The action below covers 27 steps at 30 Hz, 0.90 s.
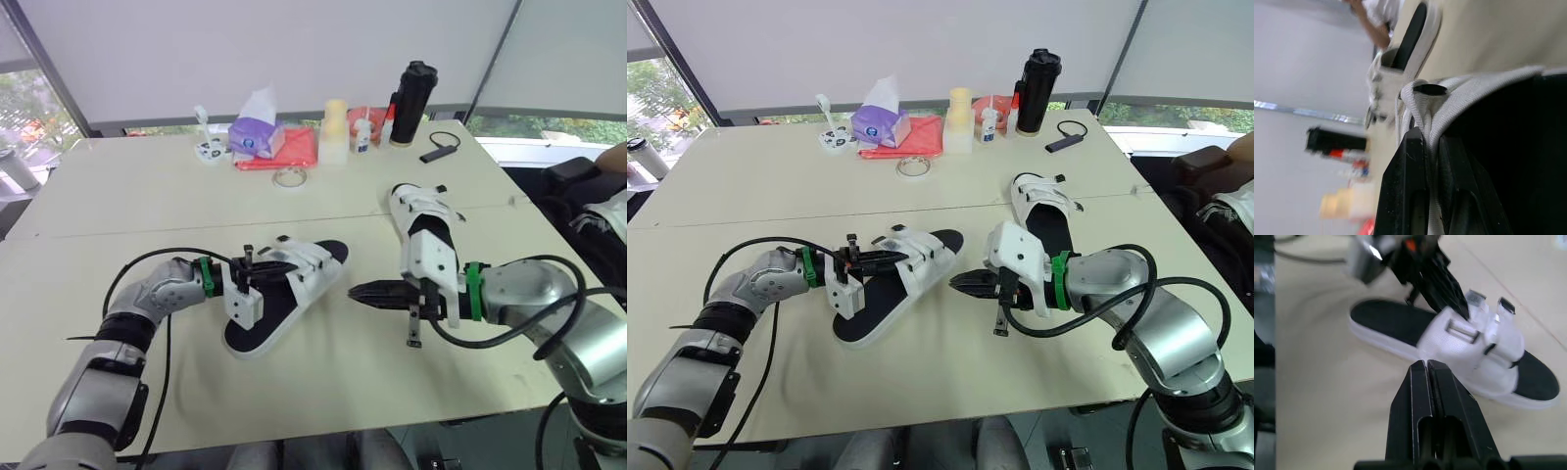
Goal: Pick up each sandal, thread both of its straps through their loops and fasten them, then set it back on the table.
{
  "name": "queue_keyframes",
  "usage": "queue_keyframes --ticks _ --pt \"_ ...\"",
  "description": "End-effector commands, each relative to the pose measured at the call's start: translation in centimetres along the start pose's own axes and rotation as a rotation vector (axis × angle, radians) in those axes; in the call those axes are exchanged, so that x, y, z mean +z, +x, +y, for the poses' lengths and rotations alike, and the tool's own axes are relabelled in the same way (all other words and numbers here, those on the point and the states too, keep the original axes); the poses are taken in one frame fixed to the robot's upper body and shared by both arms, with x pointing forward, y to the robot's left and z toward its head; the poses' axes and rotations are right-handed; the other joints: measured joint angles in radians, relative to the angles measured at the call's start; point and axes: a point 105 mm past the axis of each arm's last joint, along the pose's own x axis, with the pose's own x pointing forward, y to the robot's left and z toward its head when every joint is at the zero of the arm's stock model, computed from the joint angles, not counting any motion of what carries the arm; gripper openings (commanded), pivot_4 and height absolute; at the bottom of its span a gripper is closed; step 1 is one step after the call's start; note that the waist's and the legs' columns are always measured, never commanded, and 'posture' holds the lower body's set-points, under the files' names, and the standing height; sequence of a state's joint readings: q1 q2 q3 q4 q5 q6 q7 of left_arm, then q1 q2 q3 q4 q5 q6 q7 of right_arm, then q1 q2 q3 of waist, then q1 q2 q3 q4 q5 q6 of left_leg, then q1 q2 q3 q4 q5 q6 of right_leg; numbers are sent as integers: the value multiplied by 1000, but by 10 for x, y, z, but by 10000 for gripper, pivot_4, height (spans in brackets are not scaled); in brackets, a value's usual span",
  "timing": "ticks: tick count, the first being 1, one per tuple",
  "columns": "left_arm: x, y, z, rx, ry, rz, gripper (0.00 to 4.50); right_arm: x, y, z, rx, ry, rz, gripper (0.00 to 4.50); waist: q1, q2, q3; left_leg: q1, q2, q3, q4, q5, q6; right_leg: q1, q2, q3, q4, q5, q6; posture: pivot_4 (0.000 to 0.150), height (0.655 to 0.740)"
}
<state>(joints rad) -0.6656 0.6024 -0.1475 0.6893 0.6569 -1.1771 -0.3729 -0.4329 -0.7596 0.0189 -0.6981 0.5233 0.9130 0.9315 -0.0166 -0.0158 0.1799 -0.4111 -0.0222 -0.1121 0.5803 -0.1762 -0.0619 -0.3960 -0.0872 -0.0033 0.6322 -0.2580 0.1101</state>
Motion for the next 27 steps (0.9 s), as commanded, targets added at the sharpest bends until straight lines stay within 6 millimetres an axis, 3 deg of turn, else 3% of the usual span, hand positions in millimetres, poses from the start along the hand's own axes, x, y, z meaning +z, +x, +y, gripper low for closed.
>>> queue_keyframes --ticks 1,7,10,25,27 --pt "-45 -26 28 119 81 306 154 13 -3 -4 -11 -34 -45 0 0 0 0 0 0 0 0 0 0 0 0 0 0 0 0 1500 7400" --pt "-90 -47 30 116 123 594 154 7 1 -6 -4 -44 -32 0 8 -1 1 -1 0 0 0 0 0 -1 0 0 0 -1 1 1500 7400" --pt "-106 -48 31 113 113 677 154 3 4 -7 0 -45 -30 0 6 -2 2 -1 0 0 0 0 0 -1 0 0 0 0 1 1500 7400" --pt "-124 -33 22 84 49 736 154 3 6 -10 -18 -66 -20 0 8 -2 2 -1 0 0 1 0 0 0 0 0 0 -2 5 1500 7400" --pt "-123 -33 22 113 7 725 8206 4 7 -10 -20 -67 -19 0 6 -2 2 -1 0 0 1 0 0 0 0 0 0 -2 5 1500 7400"
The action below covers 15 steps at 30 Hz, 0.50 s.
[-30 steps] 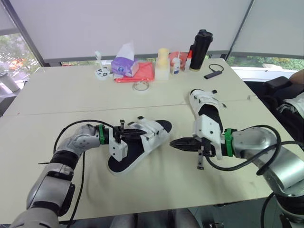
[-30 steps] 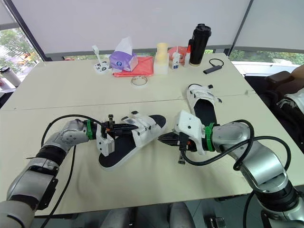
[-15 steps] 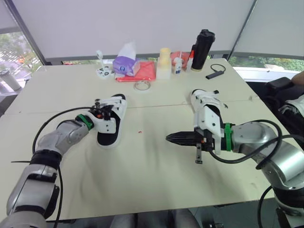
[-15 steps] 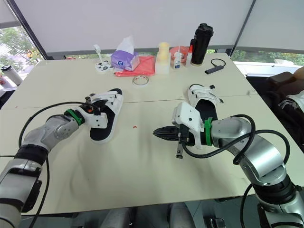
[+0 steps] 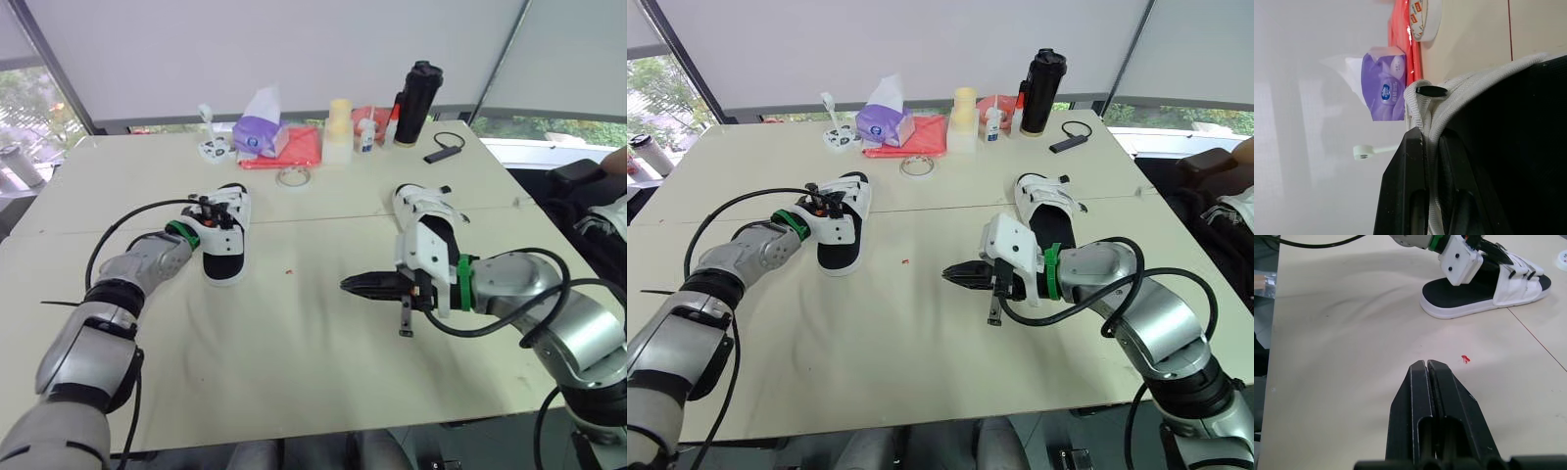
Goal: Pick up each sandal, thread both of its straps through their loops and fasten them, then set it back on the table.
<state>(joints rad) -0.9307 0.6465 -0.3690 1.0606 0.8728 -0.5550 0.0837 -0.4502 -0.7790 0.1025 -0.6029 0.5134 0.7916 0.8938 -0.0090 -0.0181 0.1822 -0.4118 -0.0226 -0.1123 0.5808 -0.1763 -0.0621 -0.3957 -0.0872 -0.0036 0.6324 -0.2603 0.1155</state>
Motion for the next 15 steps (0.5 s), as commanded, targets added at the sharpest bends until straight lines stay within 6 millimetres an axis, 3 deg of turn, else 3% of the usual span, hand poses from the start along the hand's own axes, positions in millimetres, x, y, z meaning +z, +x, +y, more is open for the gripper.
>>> queue_keyframes --ticks 1,8,12,15 --pt "0 -1 1 14 -89 1 11669 11 -1 -1 -12 -52 -12 0 -2 0 0 0 0 0 0 0 0 0 0 0 0 0 0 1500 7400" --pt "9 -11 -13 -40 -156 -61 44885 11 0 -2 -10 -53 -4 0 -4 0 0 -2 0 0 0 0 0 -2 0 0 0 2 -4 1500 7400" --pt "15 -19 -17 -55 -214 -94 44885 10 0 -3 -10 -55 0 0 -4 0 0 -2 0 1 0 0 0 -2 -1 0 0 2 -4 1500 7400" --pt "21 -37 -24 -86 -311 -126 44885 9 -1 -3 -6 -55 4 0 -5 0 0 -1 0 1 0 0 0 -2 -1 0 0 2 -4 1500 7400"
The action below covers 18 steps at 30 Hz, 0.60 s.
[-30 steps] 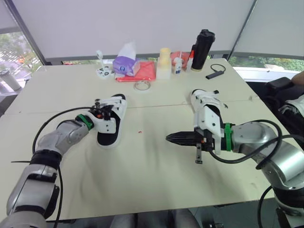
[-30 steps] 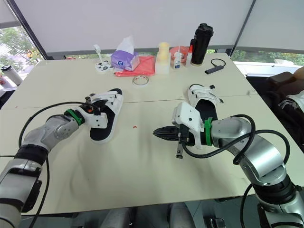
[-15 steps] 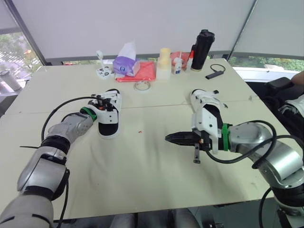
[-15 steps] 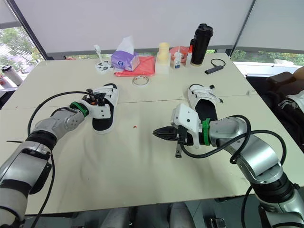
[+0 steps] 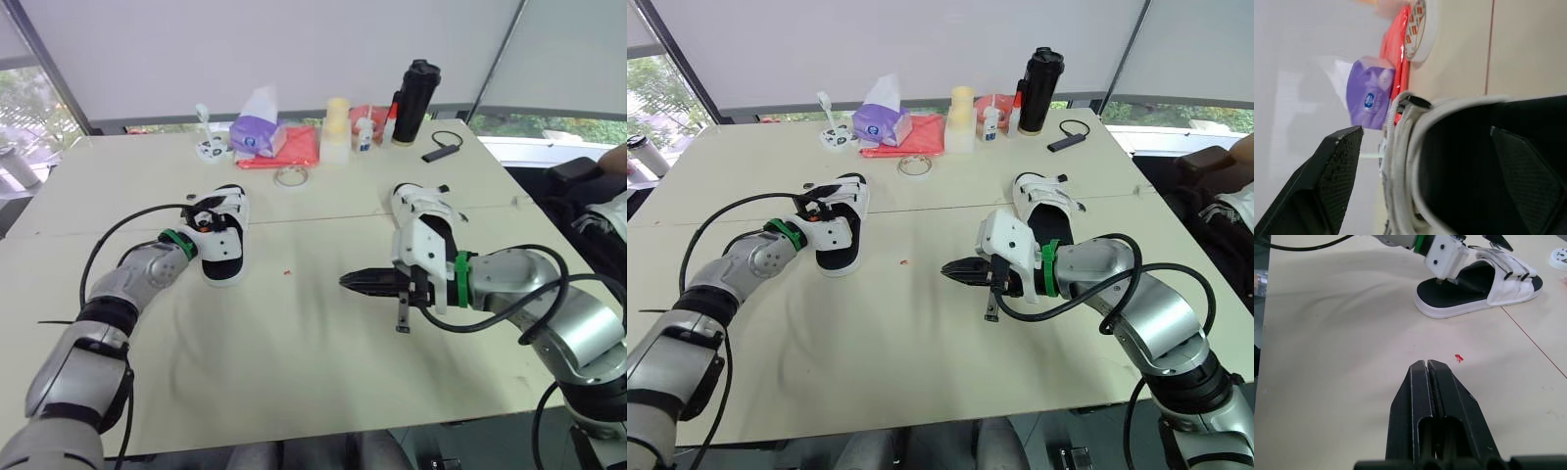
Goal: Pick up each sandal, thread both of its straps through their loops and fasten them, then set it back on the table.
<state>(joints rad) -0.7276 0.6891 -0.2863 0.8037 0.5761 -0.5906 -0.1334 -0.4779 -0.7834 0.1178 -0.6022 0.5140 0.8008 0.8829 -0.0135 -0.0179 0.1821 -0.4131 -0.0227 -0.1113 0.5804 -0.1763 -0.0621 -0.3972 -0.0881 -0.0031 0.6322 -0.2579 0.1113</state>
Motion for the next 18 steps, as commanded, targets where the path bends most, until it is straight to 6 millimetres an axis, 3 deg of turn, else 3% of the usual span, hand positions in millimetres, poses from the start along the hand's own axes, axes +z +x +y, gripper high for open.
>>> queue_keyframes --ticks 1,4,10,13,18 --pt "6 -22 -19 -89 -132 -28 44885 4 -2 -1 -1 -41 4 0 0 0 0 0 0 0 0 0 0 0 0 0 0 0 0 1500 7400" --pt "14 -47 -30 -149 -255 -27 44885 1 -2 -2 6 -37 12 0 -6 1 0 1 1 1 -1 0 0 0 -1 1 0 0 -1 1500 7400" --pt "32 -70 -23 -213 -422 -33 44885 -7 -4 -3 9 -28 35 0 2 2 -1 2 0 1 -1 0 0 1 -1 1 -1 -2 -5 1500 7400" --pt "51 -84 -14 -259 -599 -83 44885 -12 -9 -7 -3 -27 54 0 0 2 0 1 0 1 -1 0 0 1 -1 1 -2 -2 -5 1500 7400" --pt "93 -115 7 -407 -959 -215 44885 -20 -34 -32 -119 -18 105 0 1 3 4 -3 1 0 1 0 0 -3 -1 1 -2 -2 -6 1500 7400"
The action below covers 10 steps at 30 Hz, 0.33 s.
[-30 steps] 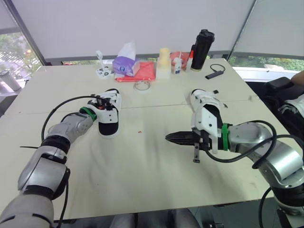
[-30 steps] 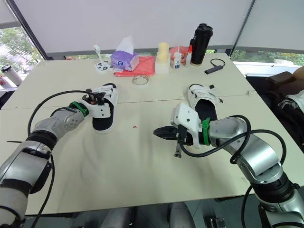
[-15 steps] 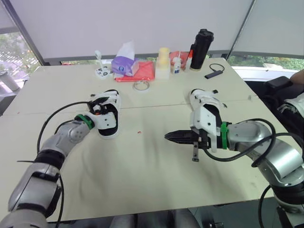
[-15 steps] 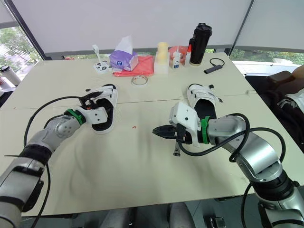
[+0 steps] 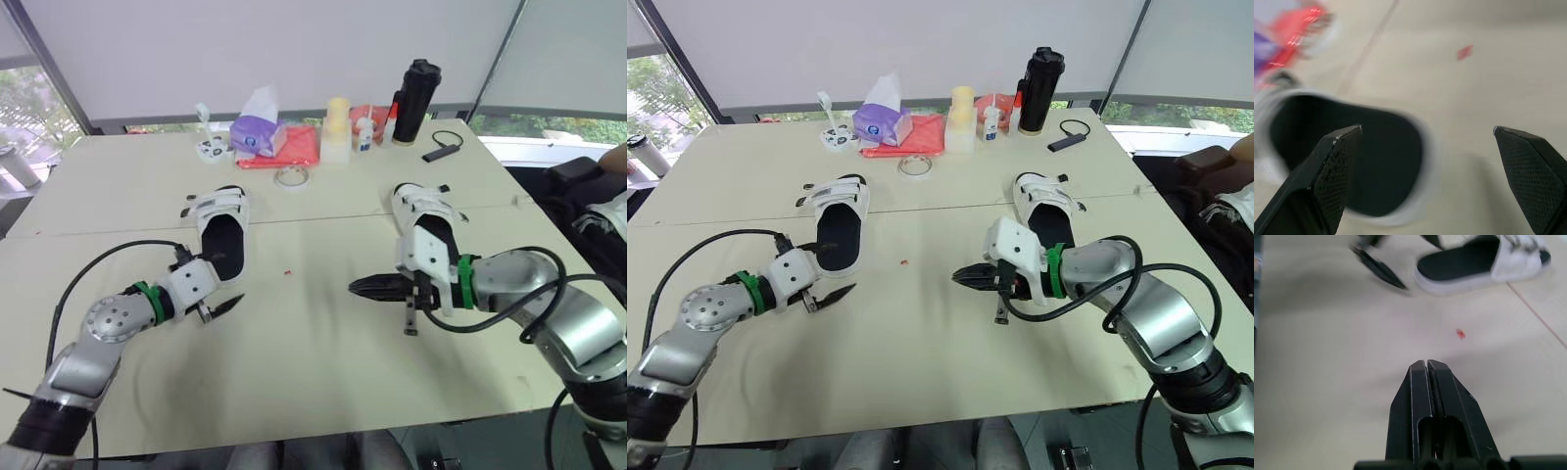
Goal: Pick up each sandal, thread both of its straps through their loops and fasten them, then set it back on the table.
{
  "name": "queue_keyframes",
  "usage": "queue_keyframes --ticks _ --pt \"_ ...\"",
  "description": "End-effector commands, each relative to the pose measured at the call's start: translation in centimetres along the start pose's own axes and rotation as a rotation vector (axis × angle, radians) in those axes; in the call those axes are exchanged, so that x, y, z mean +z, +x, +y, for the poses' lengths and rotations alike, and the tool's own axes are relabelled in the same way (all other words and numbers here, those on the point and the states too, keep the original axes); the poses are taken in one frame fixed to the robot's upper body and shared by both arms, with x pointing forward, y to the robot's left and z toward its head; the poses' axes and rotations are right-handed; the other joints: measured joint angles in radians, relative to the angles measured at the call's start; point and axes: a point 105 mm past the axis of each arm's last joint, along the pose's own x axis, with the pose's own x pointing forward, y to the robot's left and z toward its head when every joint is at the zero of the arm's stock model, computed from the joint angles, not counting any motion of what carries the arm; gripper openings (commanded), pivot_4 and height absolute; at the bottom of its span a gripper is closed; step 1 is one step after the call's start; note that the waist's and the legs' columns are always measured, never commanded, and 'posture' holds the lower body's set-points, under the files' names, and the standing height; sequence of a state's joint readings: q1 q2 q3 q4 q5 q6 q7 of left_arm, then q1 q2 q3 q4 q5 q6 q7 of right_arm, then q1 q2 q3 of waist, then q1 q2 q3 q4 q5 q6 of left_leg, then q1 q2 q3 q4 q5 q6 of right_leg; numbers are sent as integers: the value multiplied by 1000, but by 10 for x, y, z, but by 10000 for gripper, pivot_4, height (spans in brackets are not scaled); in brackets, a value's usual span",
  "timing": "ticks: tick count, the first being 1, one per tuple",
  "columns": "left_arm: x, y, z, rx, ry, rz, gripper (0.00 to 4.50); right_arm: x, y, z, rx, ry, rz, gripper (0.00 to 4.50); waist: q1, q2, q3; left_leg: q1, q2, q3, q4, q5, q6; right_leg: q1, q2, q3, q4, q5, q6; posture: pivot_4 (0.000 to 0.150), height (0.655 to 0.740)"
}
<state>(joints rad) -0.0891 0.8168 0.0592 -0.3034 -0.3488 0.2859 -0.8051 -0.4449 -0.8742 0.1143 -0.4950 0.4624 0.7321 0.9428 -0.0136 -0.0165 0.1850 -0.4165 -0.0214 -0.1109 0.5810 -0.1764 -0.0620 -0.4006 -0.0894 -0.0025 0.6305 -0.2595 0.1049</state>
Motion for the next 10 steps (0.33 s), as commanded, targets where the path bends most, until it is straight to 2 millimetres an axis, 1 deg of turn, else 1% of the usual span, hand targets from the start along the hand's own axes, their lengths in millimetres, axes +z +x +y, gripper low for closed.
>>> queue_keyframes --ticks 1,5,7,10 --pt "39 -16 -9 -90 -113 -99 44885 4 -22 -20 -99 -37 2 0 2 2 1 0 0 0 1 0 0 0 0 0 0 0 0 1500 7400" --pt "61 -28 -22 -192 -242 -144 44885 -4 -35 -30 -141 -47 49 0 0 3 2 0 -1 0 1 0 0 1 0 0 0 0 0 1500 7400" --pt "65 -32 -23 -207 -277 -152 44885 -7 -39 -32 -149 -50 63 0 0 3 2 0 -1 0 1 0 0 0 1 0 0 0 0 1500 7400" --pt "66 -34 -22 -201 -296 -144 44885 -10 -41 -33 -153 -54 80 0 -1 3 2 0 -1 0 1 0 0 0 1 0 0 0 0 1500 7400"
